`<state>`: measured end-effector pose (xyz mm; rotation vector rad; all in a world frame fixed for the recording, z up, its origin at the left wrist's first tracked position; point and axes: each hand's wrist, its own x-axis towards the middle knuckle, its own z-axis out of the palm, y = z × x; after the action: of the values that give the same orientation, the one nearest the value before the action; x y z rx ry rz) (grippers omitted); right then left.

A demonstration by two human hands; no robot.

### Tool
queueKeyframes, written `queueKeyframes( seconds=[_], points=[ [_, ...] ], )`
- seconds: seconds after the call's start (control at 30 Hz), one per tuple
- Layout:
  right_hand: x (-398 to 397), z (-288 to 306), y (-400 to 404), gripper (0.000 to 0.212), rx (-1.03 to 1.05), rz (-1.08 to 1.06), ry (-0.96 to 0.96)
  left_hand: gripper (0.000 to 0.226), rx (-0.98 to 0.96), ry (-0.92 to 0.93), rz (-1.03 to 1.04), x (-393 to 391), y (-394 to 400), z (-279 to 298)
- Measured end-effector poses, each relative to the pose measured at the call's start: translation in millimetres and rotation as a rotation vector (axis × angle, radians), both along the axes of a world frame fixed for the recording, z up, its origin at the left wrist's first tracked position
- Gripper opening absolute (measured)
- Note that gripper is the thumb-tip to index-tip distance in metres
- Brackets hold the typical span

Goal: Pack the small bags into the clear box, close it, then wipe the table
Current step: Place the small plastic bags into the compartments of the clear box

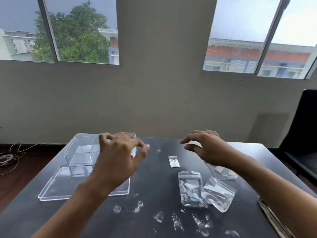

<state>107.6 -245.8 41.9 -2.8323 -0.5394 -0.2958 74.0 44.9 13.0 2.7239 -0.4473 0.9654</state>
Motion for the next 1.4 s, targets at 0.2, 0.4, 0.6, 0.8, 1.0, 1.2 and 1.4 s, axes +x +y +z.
queueKeyframes(
  seconds=[0.2, 0.4, 0.6, 0.8, 1.0, 1.2, 1.4],
  points=[
    [-31.1, 0.0, -57.2, 0.048, -0.167, -0.152, 0.201, 0.06, 0.145, 0.391, -0.367, -15.3, -70.5, -11.2],
    [-41.7, -6.4, -73.9, 0.062, -0.249, -0.222, 0.297, 0.066, 0.22, 0.462, -0.309, -1.3, -105.9, -20.2],
    [-33.6, -16.2, -76.9, 0.073, -0.266, -0.21, 0.339, 0.052, 0.207, 0.488, -0.294, 8.2, -115.7, -31.1],
    [-19.8, -19.6, -82.4, 0.108, -0.234, -0.201, 0.347, 0.035, 0.118, 0.547, -0.297, 8.9, -121.4, -35.9],
    [-7.8, -19.0, -83.3, 0.064, -0.196, -0.229, 0.257, 0.02, 0.041, 0.414, -0.343, 2.8, -120.6, -37.2],
    [-9.6, -13.6, -85.0, 0.002, -0.13, -0.154, 0.186, 0.023, -0.411, 0.416, -0.458, 5.2, -111.8, -23.9],
    [-15.9, 15.2, -77.4, 0.008, 0.086, -0.138, 0.091, 0.033, -0.842, 0.546, -0.6, 4.8, -95.2, -11.8]
  ],
)
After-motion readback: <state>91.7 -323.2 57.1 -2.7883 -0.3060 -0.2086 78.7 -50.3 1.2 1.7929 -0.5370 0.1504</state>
